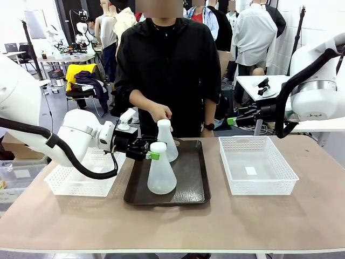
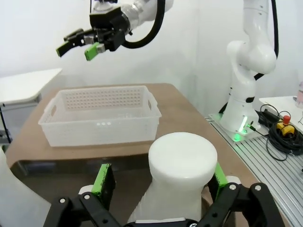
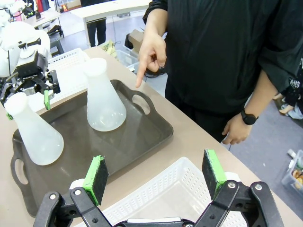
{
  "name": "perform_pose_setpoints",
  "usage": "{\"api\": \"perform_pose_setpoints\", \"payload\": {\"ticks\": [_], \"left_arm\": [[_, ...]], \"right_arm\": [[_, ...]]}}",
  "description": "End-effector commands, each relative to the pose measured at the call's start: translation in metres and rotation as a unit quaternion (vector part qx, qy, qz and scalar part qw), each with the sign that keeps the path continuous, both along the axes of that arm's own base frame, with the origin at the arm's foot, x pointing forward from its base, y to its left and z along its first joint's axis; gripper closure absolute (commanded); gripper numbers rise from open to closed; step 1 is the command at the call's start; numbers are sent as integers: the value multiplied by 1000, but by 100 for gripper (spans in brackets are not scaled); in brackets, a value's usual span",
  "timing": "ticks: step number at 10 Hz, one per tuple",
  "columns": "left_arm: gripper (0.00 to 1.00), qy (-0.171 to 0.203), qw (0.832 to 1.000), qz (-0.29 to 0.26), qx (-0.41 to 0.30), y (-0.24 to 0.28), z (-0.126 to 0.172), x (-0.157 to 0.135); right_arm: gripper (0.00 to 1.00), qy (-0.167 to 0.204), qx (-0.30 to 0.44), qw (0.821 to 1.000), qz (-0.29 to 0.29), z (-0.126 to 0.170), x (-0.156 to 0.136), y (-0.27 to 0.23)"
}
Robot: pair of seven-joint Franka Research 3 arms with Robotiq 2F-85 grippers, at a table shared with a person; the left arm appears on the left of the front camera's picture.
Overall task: Prepare the laboratory tools.
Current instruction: Place the picked Big flask upright in the Handle tray as directed by the person.
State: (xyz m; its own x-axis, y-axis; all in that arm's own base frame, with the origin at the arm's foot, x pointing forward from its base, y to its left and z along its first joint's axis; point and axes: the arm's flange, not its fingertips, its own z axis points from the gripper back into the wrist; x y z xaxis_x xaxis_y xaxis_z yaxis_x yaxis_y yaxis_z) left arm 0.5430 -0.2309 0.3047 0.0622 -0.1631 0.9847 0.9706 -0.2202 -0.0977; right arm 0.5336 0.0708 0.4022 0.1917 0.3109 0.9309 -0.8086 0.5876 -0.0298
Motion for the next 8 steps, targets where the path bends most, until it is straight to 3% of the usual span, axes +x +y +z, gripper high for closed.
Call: {"api": "perform_pose_setpoints", "payload": {"ticks": [1,4,8], "left_arm": [[0,16,998,1,61,9,12,-5],[0,13,995,1,98,24,23,-12],[0,21,995,-8,95,34,30,-15]], "right_arm": [[0,5,-4,1000,-1,1,1,0],[0,5,-4,1000,-1,1,1,0],[0,5,-4,1000,-1,1,1,0]]}}
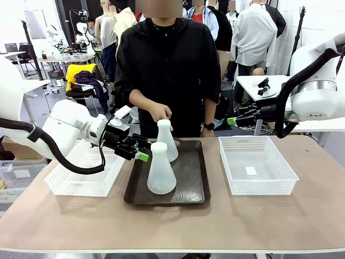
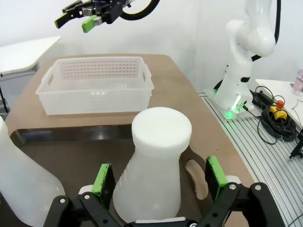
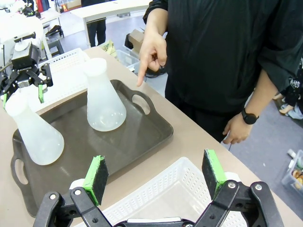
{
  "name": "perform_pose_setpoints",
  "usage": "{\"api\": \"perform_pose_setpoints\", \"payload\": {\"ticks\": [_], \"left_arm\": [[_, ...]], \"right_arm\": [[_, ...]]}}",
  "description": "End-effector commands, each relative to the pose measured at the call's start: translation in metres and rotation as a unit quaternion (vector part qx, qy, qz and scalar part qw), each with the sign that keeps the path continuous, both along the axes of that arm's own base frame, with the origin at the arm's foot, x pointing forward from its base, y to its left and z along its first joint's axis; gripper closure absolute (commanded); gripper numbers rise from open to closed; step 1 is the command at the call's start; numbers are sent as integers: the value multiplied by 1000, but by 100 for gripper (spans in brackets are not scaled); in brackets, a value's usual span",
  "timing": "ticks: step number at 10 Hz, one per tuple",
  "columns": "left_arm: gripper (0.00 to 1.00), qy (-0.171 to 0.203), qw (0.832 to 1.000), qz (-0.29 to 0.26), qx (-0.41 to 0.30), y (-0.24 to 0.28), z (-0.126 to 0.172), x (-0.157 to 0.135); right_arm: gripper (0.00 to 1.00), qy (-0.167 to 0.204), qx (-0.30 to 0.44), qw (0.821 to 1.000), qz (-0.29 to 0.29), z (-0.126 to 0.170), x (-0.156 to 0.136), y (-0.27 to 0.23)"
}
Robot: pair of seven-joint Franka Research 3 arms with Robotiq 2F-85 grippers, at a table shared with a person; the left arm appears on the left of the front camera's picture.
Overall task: Prepare the laboratory tools.
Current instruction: Place the picked Big flask upright in the Handle tray as directed by the person.
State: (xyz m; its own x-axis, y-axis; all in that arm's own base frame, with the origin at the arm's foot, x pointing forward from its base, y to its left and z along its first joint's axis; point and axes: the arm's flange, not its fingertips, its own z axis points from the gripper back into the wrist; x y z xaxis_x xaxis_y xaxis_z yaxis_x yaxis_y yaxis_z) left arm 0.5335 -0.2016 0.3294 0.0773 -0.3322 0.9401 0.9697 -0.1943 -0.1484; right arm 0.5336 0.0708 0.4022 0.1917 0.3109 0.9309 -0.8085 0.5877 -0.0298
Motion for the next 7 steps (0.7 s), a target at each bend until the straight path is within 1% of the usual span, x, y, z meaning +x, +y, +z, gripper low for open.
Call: {"api": "perform_pose_setpoints", "payload": {"ticks": [1,2,7], "left_arm": [[0,20,1000,2,22,9,8,-9],[0,0,1000,0,0,0,0,0],[0,0,1000,0,0,0,0,0]], "right_arm": [[0,5,-4,1000,-1,1,1,0],[0,5,-4,1000,-1,1,1,0],[0,5,-4,1000,-1,1,1,0]]}}
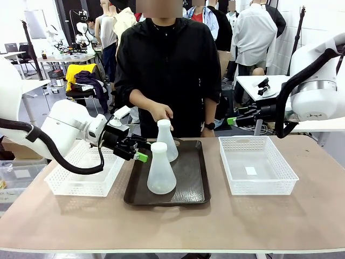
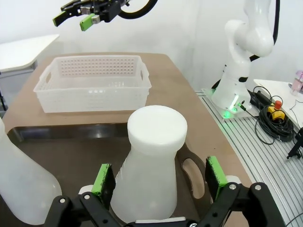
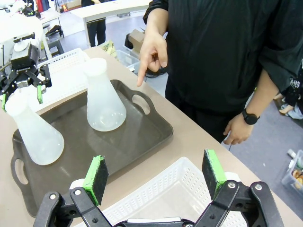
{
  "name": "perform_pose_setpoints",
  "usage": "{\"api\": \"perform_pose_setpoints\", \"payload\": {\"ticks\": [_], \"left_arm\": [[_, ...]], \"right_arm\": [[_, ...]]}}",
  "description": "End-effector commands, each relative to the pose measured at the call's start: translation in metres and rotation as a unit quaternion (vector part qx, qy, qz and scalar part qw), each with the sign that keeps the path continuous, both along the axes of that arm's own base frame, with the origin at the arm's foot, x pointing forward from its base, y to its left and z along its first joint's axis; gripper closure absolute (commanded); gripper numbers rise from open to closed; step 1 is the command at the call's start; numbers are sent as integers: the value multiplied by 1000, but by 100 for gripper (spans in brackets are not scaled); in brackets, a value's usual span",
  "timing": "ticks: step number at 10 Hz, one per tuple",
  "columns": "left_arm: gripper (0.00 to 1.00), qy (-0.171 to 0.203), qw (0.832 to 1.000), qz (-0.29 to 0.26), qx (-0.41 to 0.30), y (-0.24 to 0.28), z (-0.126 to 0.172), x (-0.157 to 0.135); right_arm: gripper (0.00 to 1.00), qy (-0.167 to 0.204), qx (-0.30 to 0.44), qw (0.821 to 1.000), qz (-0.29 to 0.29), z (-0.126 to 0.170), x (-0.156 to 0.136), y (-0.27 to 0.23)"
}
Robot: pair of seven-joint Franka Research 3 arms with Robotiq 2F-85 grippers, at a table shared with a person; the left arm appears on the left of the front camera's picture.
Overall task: Prepare the laboratory tools.
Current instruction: Place the picked Big flask upright in the Handle tray as directed by the person.
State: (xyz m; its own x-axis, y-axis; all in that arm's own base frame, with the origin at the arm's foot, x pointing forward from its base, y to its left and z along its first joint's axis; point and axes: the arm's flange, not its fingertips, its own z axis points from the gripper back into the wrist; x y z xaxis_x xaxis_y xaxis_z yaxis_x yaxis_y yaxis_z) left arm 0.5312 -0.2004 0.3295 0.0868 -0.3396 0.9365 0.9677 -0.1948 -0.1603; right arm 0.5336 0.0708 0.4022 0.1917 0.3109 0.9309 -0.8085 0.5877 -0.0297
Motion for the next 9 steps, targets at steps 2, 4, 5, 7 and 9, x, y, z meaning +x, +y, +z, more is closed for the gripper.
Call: {"api": "perform_pose_setpoints", "payload": {"ticks": [2,4,5,7,9], "left_arm": [[0,-5,1000,1,-4,-1,0,2],[0,-5,1000,1,-4,-1,0,2],[0,-5,1000,1,-4,-1,0,2],[0,-5,1000,1,-4,-1,0,2],[0,-5,1000,1,-4,-1,0,2]], "right_arm": [[0,5,-4,1000,-1,1,1,0],[0,5,-4,1000,-1,1,1,0],[0,5,-4,1000,-1,1,1,0],[0,5,-4,1000,-1,1,1,0],[0,5,-4,1000,-1,1,1,0]]}}
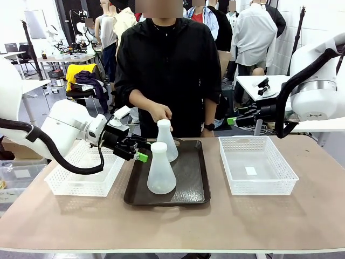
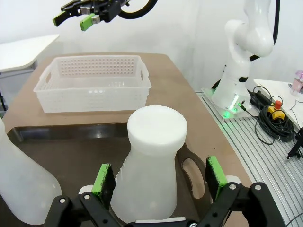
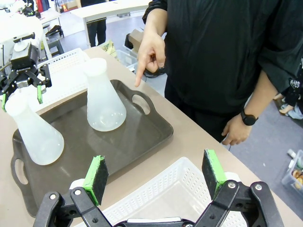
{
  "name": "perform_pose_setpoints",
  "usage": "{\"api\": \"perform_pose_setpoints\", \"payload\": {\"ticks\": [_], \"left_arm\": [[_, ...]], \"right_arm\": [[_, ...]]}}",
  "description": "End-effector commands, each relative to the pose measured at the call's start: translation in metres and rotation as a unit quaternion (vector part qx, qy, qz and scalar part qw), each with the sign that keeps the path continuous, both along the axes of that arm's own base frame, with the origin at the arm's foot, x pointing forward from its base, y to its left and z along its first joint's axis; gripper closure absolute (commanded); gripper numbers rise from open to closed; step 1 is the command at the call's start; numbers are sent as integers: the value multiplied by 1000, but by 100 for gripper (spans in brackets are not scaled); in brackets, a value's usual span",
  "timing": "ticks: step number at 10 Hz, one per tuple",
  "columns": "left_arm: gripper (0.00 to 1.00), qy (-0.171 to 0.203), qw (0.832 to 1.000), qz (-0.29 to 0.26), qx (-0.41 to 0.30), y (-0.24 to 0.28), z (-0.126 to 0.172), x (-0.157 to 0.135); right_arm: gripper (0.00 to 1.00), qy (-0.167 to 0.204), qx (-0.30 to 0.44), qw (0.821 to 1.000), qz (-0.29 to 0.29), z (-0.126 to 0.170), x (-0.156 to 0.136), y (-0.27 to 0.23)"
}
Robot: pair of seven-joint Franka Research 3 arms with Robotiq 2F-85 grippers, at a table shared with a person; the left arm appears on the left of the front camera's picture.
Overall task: Prepare the laboratory tools.
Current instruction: Place the picked Big flask upright in the Handle tray as directed by the person.
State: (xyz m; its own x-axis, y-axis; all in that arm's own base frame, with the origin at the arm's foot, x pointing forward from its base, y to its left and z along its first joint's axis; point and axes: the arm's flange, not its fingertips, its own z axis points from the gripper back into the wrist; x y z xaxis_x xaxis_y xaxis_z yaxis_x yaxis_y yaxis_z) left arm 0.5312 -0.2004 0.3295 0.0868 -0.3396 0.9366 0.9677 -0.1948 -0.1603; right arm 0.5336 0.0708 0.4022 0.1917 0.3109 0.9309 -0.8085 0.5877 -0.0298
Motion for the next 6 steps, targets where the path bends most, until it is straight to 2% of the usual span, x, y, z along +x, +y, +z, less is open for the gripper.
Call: {"api": "perform_pose_setpoints", "payload": {"ticks": [1,6], "left_arm": [[0,-5,1000,1,-4,-1,0,2],[0,-5,1000,1,-4,-1,0,2]], "right_arm": [[0,5,-4,1000,-1,1,1,0],[0,5,-4,1000,-1,1,1,0]]}}
